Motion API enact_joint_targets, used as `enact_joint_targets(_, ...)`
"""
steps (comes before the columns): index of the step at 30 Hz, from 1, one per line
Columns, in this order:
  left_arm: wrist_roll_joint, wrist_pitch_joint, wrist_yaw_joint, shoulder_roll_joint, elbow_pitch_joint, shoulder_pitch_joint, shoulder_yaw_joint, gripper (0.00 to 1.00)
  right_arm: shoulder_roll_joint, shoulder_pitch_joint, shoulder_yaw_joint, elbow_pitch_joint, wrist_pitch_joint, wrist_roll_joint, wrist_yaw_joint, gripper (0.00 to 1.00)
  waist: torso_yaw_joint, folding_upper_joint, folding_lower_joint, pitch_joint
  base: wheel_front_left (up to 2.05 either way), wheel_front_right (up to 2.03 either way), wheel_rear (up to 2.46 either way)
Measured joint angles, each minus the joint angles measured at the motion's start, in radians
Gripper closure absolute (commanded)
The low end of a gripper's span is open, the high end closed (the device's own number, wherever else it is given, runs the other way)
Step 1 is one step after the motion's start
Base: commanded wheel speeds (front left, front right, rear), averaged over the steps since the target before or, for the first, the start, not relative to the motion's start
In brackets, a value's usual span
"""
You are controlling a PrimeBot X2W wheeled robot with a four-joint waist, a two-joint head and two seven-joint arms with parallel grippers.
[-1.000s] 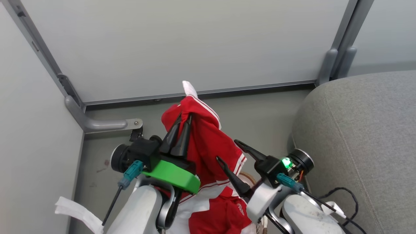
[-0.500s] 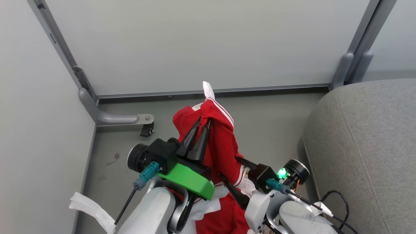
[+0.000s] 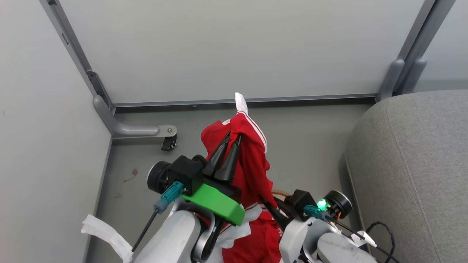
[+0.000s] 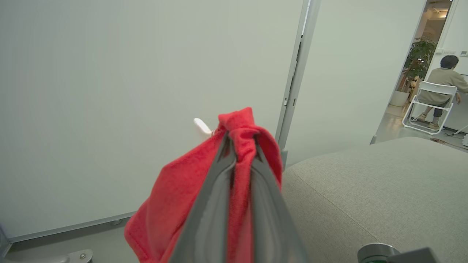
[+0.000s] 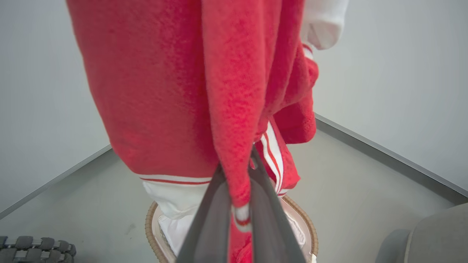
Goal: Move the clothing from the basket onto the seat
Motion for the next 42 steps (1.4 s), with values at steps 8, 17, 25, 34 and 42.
enact_joint_targets(8, 0.000, 0.000, 0.000, 0.000, 0.008, 0.003, 0.010, 1.00, 0.000, 0.026, 0.010, 0.028, -0.001, 0.016, 0.000, 1.00, -0.009, 0.0000, 0.0000, -0.005, 0.00, 0.00, 0.00)
enact_joint_targets(17, 0.001, 0.003, 0.000, 0.000, 0.015, 0.013, 0.026, 1.00, 0.002, 0.053, -0.009, 0.033, -0.001, 0.026, 0.000, 1.00, -0.025, 0.0000, 0.0000, -0.008, 0.00, 0.00, 0.00)
enact_joint_targets(25, 0.017, 0.000, 0.011, 0.000, 0.017, 0.018, 0.055, 0.00, 0.001, 0.076, -0.081, -0.019, -0.001, 0.012, 0.000, 1.00, -0.066, 0.0000, 0.0000, 0.000, 0.00, 0.00, 0.00)
enact_joint_targets(34, 0.070, 0.000, -0.003, 0.000, 0.042, 0.052, 0.114, 0.00, 0.000, 0.118, -0.240, -0.202, 0.000, 0.008, 0.000, 1.00, -0.163, 0.0000, 0.0000, 0.009, 0.00, 0.00, 0.00)
enact_joint_targets(42, 0.104, 0.000, -0.022, -0.001, 0.051, 0.094, 0.169, 0.00, -0.001, 0.139, -0.379, -0.369, 0.000, -0.010, 0.000, 1.00, -0.307, 0.0000, 0.0000, 0.022, 0.00, 0.00, 0.00)
